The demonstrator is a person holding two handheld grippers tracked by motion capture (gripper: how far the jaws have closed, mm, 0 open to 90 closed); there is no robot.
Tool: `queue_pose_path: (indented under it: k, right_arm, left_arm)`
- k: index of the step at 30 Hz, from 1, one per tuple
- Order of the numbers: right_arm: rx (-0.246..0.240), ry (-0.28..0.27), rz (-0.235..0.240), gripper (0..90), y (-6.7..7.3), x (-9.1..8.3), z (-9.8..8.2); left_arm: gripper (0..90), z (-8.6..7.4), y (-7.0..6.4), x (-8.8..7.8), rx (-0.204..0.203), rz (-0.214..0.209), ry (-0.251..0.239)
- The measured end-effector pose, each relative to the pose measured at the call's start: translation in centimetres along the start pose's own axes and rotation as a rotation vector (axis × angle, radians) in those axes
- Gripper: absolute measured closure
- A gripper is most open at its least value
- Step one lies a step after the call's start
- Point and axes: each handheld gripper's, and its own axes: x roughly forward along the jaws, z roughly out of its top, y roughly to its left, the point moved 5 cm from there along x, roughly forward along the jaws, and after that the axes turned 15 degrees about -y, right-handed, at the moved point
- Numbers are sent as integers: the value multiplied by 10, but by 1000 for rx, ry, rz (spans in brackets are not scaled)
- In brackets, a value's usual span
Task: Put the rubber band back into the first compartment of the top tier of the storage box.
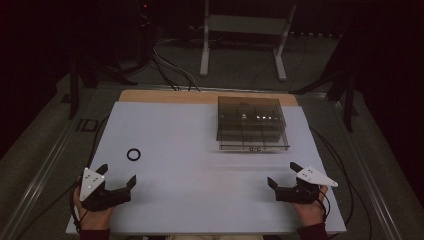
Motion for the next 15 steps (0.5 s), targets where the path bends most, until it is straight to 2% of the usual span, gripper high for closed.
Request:
queue_pose_path:
  k: [9,15]
  right_arm:
    - [-5,5,-9,0,0,2,-2]
    - [-7,-4,-20,0,-1,1,-2]
  left_arm:
    - [5,3,3,0,-9,26,7]
    - [5,11,6,2,28,62,11]
